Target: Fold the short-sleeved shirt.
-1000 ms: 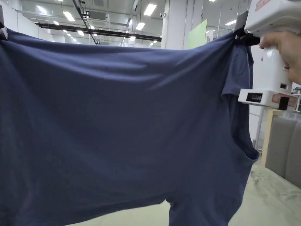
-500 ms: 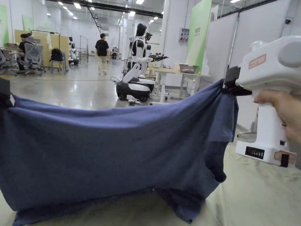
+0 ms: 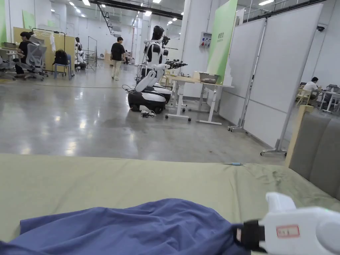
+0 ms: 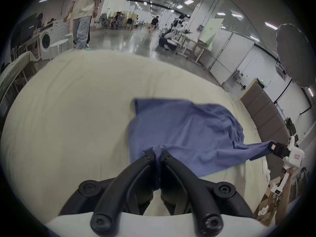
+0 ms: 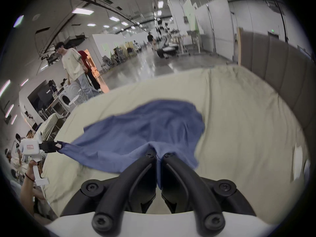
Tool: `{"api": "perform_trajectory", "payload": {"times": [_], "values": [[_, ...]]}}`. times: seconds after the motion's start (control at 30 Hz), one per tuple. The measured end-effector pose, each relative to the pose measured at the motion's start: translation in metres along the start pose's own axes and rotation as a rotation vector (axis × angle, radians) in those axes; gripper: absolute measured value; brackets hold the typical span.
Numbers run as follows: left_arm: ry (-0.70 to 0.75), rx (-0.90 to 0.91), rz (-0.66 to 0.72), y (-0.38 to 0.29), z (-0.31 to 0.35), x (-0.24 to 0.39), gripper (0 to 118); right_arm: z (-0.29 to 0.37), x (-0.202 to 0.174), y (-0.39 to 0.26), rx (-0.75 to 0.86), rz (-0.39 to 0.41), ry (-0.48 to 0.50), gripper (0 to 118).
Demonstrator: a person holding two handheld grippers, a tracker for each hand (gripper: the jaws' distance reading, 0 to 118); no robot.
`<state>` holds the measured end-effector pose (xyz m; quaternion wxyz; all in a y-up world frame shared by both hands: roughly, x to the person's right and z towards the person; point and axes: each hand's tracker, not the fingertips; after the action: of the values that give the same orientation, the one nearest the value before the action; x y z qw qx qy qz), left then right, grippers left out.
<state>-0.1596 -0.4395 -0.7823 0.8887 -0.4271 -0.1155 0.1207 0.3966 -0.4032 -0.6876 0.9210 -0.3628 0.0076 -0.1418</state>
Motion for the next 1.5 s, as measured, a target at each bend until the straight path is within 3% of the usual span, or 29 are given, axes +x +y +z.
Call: {"api": "perform_trajectory", "payload": {"times": [0.27, 0.37, 0.67, 0.93, 1.2, 1.37, 1.4, 1.5], "values": [[-0.059, -0.019, 0.030, -0.085, 0.056, -0.004, 5, 0.060, 0.001, -0.101, -0.025, -0.031, -0.010, 4], [-0.119, 0.031, 0.074, -0.107, 0.088, -0.009, 5, 0.098, 0.000, -0.119, 0.001, -0.092, 0.068, 4], [-0.138, 0.040, 0.132, -0.213, 0.171, -0.034, 5, 0.192, 0.024, -0.207, 0.033, -0.151, 0.022, 4], [-0.114, -0.051, 0.209, -0.283, 0.184, -0.054, 5, 0.216, 0.058, -0.287, -0.038, -0.362, 0.023, 4], [-0.001, -0.133, 0.193, -0.317, 0.172, -0.070, 5, 0.207, 0.057, -0.330, -0.143, -0.333, -0.046, 4], [-0.024, -0.090, 0.220, -0.322, 0.171, -0.071, 5, 0.197, 0.050, -0.337, -0.166, -0.216, -0.099, 6], [-0.017, -0.076, 0.210, -0.325, 0.171, -0.070, 8, 0.195, 0.048, -0.338, -0.164, -0.192, -0.107, 14], [-0.083, -0.011, 0.250, -0.331, 0.175, -0.064, 40, 0.197, 0.047, -0.340, -0.096, -0.196, -0.032, 74]]}}
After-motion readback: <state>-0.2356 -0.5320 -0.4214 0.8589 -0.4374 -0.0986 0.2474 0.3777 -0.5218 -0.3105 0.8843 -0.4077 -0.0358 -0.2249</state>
